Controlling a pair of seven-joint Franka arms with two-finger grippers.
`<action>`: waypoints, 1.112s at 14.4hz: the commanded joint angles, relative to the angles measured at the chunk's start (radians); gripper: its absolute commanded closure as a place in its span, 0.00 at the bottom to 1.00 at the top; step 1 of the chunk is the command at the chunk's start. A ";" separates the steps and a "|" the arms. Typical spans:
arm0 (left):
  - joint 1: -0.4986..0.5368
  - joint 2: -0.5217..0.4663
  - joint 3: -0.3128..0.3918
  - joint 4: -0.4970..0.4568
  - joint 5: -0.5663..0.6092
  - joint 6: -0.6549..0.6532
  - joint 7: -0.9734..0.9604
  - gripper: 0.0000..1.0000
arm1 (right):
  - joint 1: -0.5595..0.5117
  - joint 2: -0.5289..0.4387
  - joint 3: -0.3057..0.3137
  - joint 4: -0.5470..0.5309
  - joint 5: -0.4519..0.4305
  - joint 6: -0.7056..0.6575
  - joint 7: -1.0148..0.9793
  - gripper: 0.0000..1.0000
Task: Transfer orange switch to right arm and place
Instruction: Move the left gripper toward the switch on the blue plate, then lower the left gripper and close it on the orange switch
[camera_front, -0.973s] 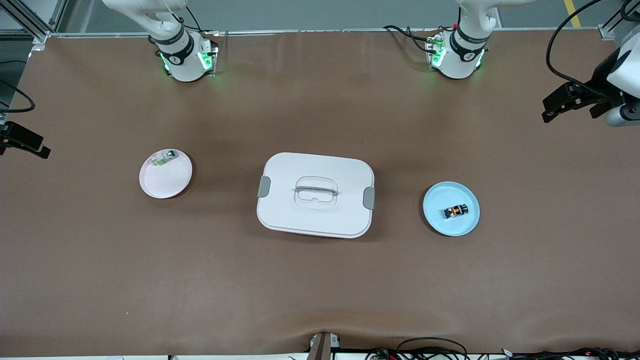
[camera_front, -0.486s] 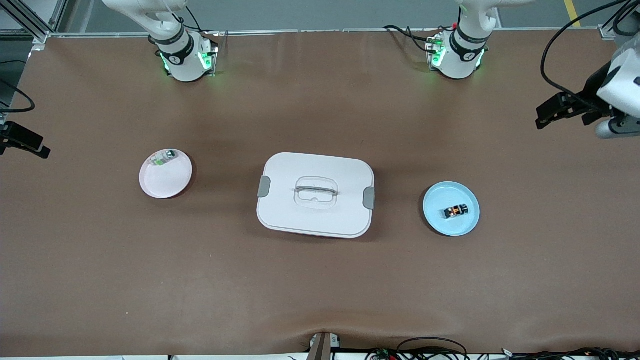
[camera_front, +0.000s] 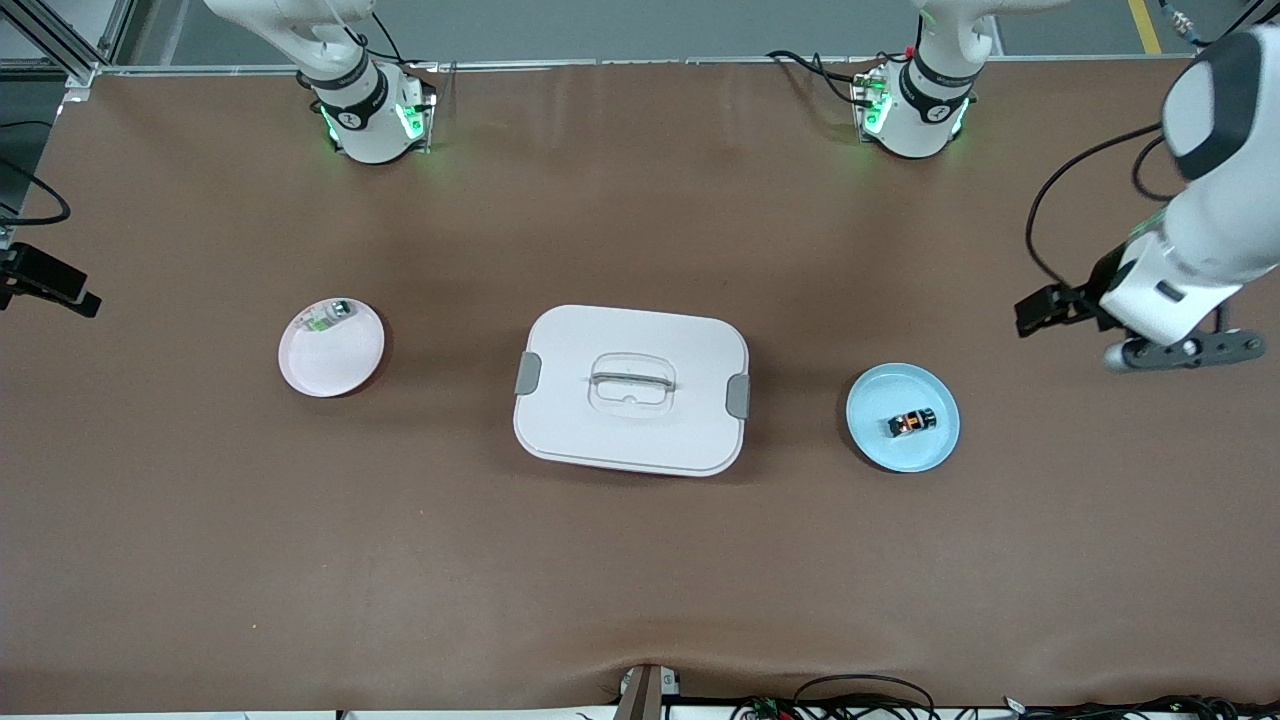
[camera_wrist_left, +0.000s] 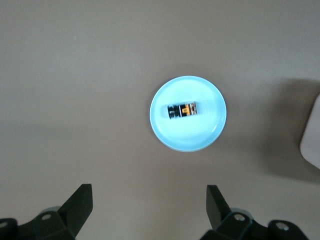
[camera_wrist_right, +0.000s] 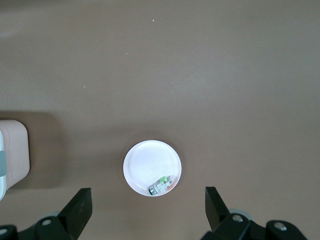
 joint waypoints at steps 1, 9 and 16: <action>0.001 0.018 0.000 -0.123 -0.018 0.177 -0.013 0.00 | -0.011 -0.005 0.009 0.005 0.006 -0.008 -0.003 0.00; -0.024 0.239 -0.017 -0.194 -0.021 0.478 -0.125 0.00 | -0.011 -0.005 0.009 0.005 0.006 -0.008 -0.003 0.00; -0.028 0.374 -0.019 -0.194 -0.021 0.636 -0.162 0.00 | -0.009 -0.005 0.009 0.005 0.005 -0.009 -0.005 0.00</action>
